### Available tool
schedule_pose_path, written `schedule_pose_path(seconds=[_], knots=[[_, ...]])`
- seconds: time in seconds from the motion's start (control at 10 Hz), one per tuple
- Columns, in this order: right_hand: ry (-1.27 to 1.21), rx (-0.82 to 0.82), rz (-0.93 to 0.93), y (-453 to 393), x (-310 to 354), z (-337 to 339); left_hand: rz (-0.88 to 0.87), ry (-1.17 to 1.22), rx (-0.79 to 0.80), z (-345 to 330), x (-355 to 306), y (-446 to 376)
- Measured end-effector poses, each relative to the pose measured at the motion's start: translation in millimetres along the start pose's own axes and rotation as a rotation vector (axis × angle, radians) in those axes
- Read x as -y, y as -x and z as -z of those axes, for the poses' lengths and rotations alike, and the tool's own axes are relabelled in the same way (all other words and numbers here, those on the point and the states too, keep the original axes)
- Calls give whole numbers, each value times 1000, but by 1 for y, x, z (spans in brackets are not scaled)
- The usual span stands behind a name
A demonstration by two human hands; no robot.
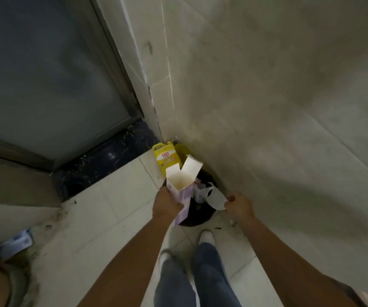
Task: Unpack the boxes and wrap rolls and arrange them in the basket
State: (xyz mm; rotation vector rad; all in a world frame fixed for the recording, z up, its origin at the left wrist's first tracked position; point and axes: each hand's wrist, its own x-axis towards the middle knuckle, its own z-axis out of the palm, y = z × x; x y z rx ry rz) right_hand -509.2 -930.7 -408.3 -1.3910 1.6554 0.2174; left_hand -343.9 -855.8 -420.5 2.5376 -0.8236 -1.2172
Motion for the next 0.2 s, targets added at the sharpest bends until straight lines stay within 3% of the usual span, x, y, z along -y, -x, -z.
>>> schedule_pose_path(seconds=[0.2], knots=[[-62, 124, -164, -72, -16, -49, 104, 71, 103, -42, 27, -69]])
